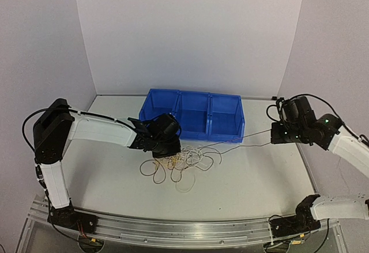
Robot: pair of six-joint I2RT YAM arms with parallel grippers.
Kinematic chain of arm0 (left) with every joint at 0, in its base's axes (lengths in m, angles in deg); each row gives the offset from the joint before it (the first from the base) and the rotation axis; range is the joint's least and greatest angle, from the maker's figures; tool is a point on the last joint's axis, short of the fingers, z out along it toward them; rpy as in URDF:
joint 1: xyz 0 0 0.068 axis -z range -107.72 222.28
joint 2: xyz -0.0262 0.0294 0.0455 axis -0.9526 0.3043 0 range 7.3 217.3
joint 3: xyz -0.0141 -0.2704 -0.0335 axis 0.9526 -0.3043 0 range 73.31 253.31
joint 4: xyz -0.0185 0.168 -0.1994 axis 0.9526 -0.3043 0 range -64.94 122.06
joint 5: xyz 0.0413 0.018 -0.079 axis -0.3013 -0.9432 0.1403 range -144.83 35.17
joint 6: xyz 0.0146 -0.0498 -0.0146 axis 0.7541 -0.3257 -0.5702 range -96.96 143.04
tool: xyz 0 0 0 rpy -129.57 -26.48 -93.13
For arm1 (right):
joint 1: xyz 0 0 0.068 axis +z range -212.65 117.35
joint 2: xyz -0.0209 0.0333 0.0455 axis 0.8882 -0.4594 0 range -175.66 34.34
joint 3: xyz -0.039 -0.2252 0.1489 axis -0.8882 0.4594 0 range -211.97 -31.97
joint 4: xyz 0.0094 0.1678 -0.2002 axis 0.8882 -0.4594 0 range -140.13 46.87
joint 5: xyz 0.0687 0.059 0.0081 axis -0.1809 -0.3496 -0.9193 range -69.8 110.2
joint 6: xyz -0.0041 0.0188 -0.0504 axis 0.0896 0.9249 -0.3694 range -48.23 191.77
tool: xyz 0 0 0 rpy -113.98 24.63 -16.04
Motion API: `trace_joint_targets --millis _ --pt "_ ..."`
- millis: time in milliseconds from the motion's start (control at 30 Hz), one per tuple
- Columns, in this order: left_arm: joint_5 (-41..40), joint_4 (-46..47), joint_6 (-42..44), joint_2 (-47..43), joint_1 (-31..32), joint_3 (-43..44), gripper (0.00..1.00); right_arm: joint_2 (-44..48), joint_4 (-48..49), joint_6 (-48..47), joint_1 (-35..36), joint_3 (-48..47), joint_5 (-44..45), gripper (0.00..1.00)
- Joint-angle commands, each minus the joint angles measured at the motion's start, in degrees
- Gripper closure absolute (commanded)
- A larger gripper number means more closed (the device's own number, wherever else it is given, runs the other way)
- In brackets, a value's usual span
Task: Untangle the cables
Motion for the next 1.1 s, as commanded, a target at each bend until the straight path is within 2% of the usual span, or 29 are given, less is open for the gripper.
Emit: trace_joint_targets --millis 0,300,500,700,900,1067 --pt "-7.08 -13.46 -0.45 -0.16 -3.98 -4.86 1.00 5.17 -8.35 -0.75 -6.48 -3.88 17.95 1.00" --pt "-8.11 -15.55 0.92 -0.61 -3.99 -5.11 1.00 2.57 -9.54 -3.20 -6.61 -10.55 21.52 1.00" --pt "-6.16 -15.48 2.91 -2.70 -3.99 -8.85 1.00 0.90 -9.55 -5.79 -6.61 -15.37 25.63 1.00" --pt "-7.59 -17.46 0.42 -6.49 -5.01 -14.61 1.00 -2.69 -9.60 -9.40 -6.78 -17.10 35.41 1.00" --pt "-8.16 -18.79 -1.45 -9.98 -6.41 -19.04 1.00 -4.93 -9.70 -10.57 -8.65 -17.80 38.43 1.00" --pt "-8.20 -18.89 -1.44 -12.19 -7.34 -21.10 1.00 -6.09 -9.61 -10.07 -11.51 -18.51 36.33 1.00"
